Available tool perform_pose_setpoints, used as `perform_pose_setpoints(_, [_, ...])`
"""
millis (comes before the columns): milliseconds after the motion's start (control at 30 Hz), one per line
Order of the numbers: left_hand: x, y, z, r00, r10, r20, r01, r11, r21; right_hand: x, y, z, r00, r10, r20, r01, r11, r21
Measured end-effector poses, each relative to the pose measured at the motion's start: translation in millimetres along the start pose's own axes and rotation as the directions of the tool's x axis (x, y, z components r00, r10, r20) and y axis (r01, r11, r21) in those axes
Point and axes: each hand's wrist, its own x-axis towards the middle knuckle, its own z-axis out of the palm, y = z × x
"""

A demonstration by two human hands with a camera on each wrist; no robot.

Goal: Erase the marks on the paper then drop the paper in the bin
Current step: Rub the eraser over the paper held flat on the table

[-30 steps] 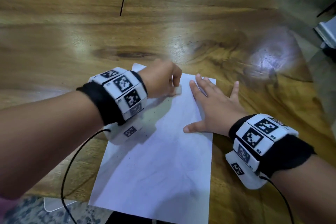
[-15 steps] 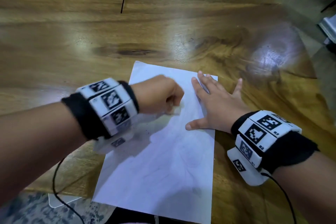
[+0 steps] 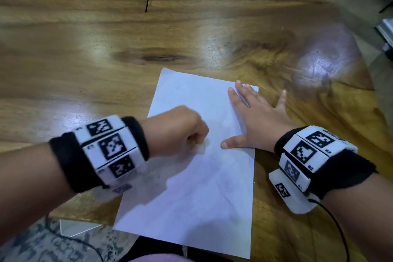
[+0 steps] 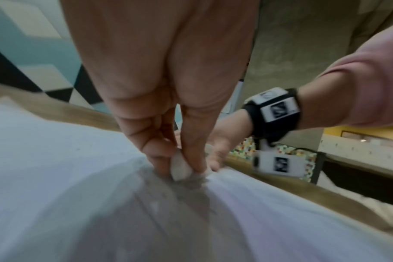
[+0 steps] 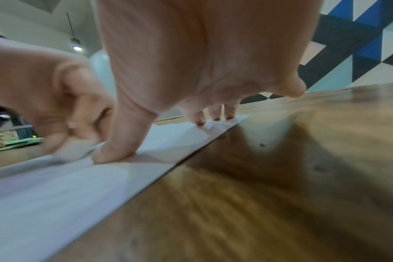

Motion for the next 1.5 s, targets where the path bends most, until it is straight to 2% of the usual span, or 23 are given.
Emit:
perform_pose_setpoints(67, [-1,-2,-1,1.0,-0.008,0.027,0.008,1.0,0.006,0,0,0,1.0,-0.001,0.001,0.001,1.0,0.002])
perform_pose_setpoints(133, [14,-3,-14,0.996,-0.043,-0.081,0.043,0.999,-0.006,0,-1,0,1.0,-0.003,0.001,0.003,1.0,0.007])
perform_pose_setpoints(200, [30,-2,-27,0.973,-0.085,-0.216,0.087,0.996,0.001,0,-1,0,1.0,0.002,0.003,-0.002,1.0,0.01])
perform_pose_setpoints(267, [31,-2,-24,0.963,-0.097,-0.252,0.1,0.995,-0.004,0,-1,0,1.0,0.002,0.008,-0.002,1.0,0.005])
perform_pose_setpoints(333, [13,0,-10,0.979,-0.046,-0.198,0.043,0.999,-0.017,0,-1,-1,1.0,0.001,0.008,-0.001,1.0,0.004])
perform_pose_setpoints(433, [-19,5,8,0.999,0.043,-0.007,-0.043,0.999,-0.03,0,0,0,1.0,-0.001,0.003,0.001,1.0,0.002])
perform_pose_setpoints(467, [-20,5,8,0.999,0.045,0.016,-0.044,0.998,-0.036,0,0,0,1.0,0.0,0.003,0.0,1.0,0.0])
perform_pose_setpoints(533, [-7,3,-3,0.997,0.01,-0.074,-0.013,0.999,-0.041,0,0,1,1.0,0.0,0.003,0.0,1.0,-0.003])
perform_pose_setpoints(633, [22,0,-19,0.967,-0.111,-0.227,0.105,0.994,-0.035,0,-1,1,1.0,-0.001,0.001,0.001,1.0,-0.002])
perform_pose_setpoints(667, [26,0,-18,0.966,-0.123,-0.229,0.116,0.992,-0.041,0,-1,0,1.0,-0.002,0.001,0.002,1.0,-0.002])
perform_pose_setpoints(733, [14,4,-9,0.977,-0.07,-0.204,0.061,0.997,-0.052,0,-1,1,1.0,-0.001,0.003,0.001,1.0,0.001])
perform_pose_setpoints(833, [-18,8,11,0.995,0.086,-0.05,-0.089,0.994,-0.059,1,0,2,1.0,-0.001,-0.005,0.001,1.0,0.0])
perform_pose_setpoints(900, [-21,7,12,0.997,0.076,0.024,-0.075,0.995,-0.066,1,0,2,1.0,-0.001,-0.002,0.001,1.0,-0.002])
perform_pose_setpoints(933, [-14,5,7,0.999,0.053,0.006,-0.053,0.997,-0.058,1,0,2,1.0,-0.002,-0.002,0.002,1.0,0.001])
perform_pose_setpoints(1067, [28,8,-19,0.978,-0.079,-0.192,0.075,0.997,-0.029,1,0,2,1.0,-0.006,-0.002,0.006,1.0,0.009])
perform_pose_setpoints(1133, [27,10,-15,0.982,-0.056,-0.18,0.052,0.998,-0.028,1,0,1,1.0,-0.009,-0.001,0.009,1.0,0.006])
perform_pose_setpoints(1267, [-13,15,10,0.994,0.093,-0.057,-0.095,0.995,-0.028,1,1,1,1.0,-0.011,-0.004,0.011,1.0,0.006])
perform_pose_setpoints(1500, [-24,20,21,0.995,0.0,-0.101,-0.002,1.0,-0.026,-7,4,3,1.0,0.015,-0.019,-0.015,1.0,0.004])
